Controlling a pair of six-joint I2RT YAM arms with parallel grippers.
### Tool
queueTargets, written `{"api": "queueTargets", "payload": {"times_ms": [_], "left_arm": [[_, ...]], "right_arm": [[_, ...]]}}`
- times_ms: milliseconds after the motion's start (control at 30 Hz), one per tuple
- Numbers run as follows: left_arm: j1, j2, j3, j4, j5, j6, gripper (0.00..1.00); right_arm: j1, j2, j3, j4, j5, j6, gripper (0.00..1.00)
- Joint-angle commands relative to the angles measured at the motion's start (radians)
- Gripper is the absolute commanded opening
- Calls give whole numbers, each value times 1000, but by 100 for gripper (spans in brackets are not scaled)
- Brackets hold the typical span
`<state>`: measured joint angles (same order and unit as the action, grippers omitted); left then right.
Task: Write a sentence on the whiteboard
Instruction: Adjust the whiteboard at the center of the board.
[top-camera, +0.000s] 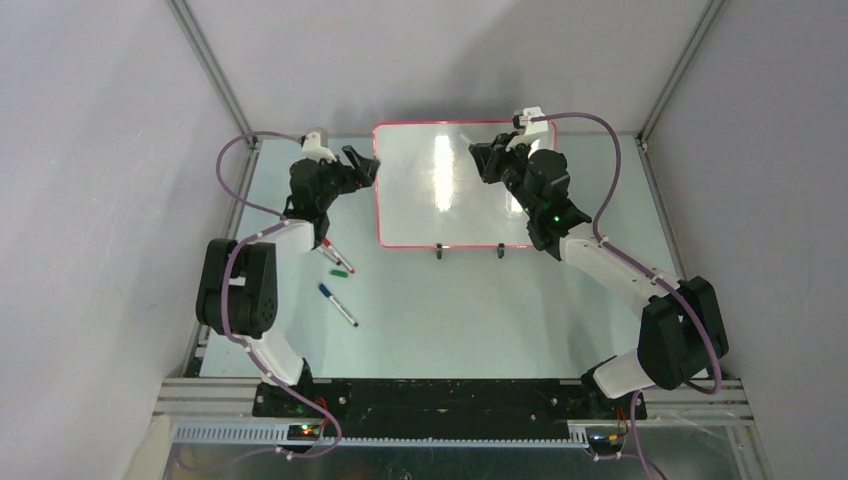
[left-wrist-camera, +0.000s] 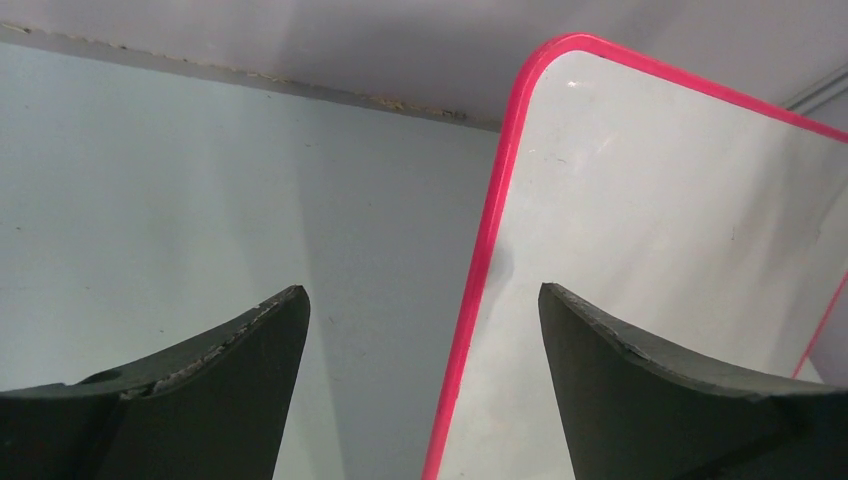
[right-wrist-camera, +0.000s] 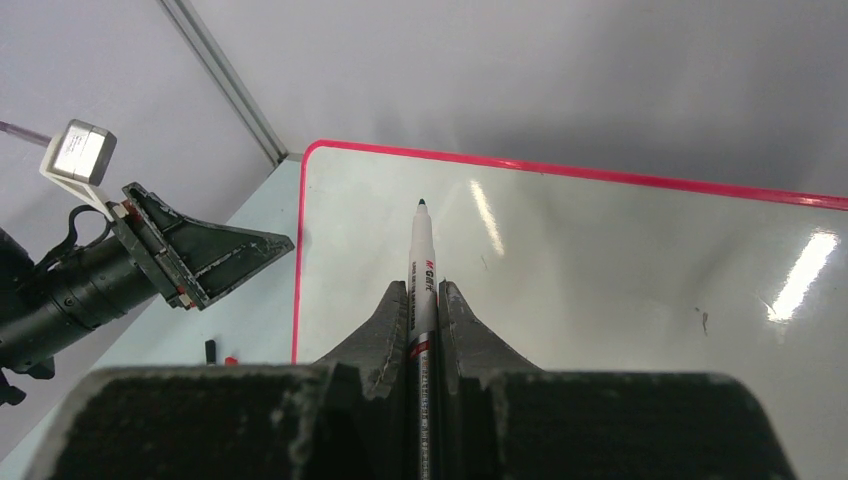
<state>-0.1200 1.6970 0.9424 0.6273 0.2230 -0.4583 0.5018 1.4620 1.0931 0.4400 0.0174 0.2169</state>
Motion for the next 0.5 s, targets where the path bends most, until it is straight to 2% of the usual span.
{"api": "queueTargets", "payload": {"times_ms": [0, 133, 467], "left_arm": [[27, 28, 40, 115, 107, -79, 91], [55, 72, 42, 211, 182, -168, 90], [59, 167, 129, 207, 331, -236, 90]], "right_arm": [[-3, -21, -1, 49, -5, 9, 0], [-3, -22, 1, 51, -5, 10, 0], [-10, -27, 0, 40, -6, 12, 0]]}}
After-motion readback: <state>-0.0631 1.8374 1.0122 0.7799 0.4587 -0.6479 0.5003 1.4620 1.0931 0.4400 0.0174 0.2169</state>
